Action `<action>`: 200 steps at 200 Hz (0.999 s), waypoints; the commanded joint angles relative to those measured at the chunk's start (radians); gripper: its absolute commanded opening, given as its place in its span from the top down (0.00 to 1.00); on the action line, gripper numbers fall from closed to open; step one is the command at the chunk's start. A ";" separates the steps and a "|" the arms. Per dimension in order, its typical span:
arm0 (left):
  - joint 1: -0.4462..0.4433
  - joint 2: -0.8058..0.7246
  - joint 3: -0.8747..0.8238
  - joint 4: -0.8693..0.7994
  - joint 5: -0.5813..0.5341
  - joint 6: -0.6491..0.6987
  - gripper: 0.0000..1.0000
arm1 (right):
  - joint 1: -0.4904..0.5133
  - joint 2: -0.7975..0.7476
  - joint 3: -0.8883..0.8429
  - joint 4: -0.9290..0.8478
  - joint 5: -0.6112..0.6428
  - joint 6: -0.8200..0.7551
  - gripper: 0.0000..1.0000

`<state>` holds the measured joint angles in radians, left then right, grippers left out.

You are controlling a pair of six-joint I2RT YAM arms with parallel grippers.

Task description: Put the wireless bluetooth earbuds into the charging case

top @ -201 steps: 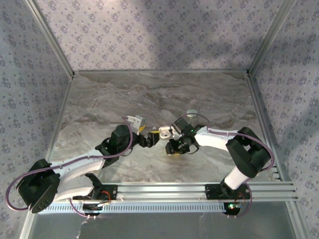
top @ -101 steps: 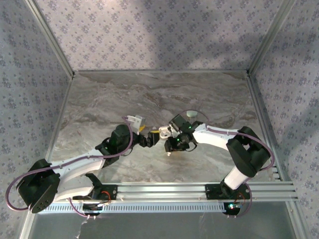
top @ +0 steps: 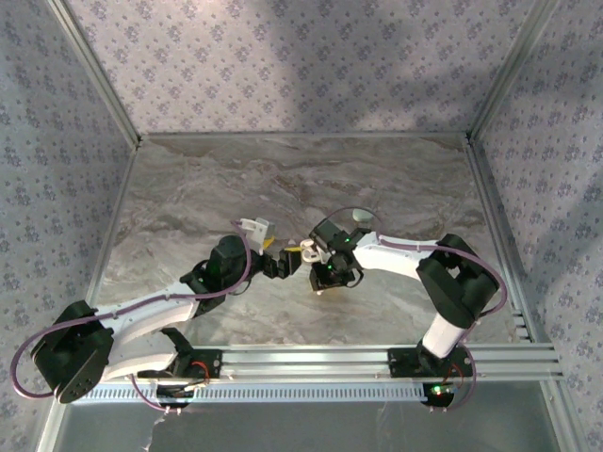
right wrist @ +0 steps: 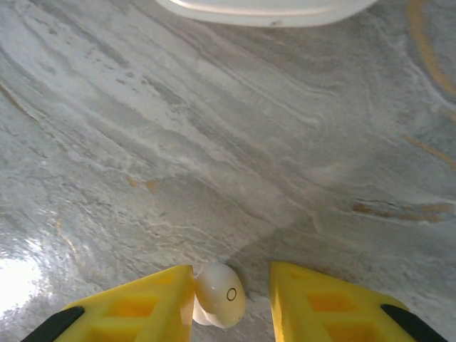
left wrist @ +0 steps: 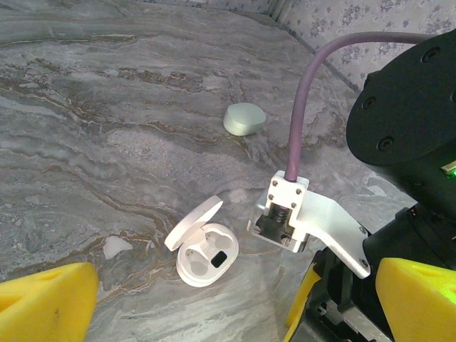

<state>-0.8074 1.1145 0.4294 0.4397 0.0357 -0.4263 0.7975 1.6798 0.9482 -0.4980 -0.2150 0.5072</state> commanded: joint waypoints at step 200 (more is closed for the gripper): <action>-0.002 0.001 0.034 0.002 -0.011 0.015 0.00 | 0.039 0.020 0.036 -0.094 0.061 0.035 0.71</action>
<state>-0.8074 1.1156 0.4294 0.4370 0.0357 -0.4267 0.8227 1.6825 0.9588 -0.5339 -0.1665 0.5270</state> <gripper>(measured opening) 0.997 0.298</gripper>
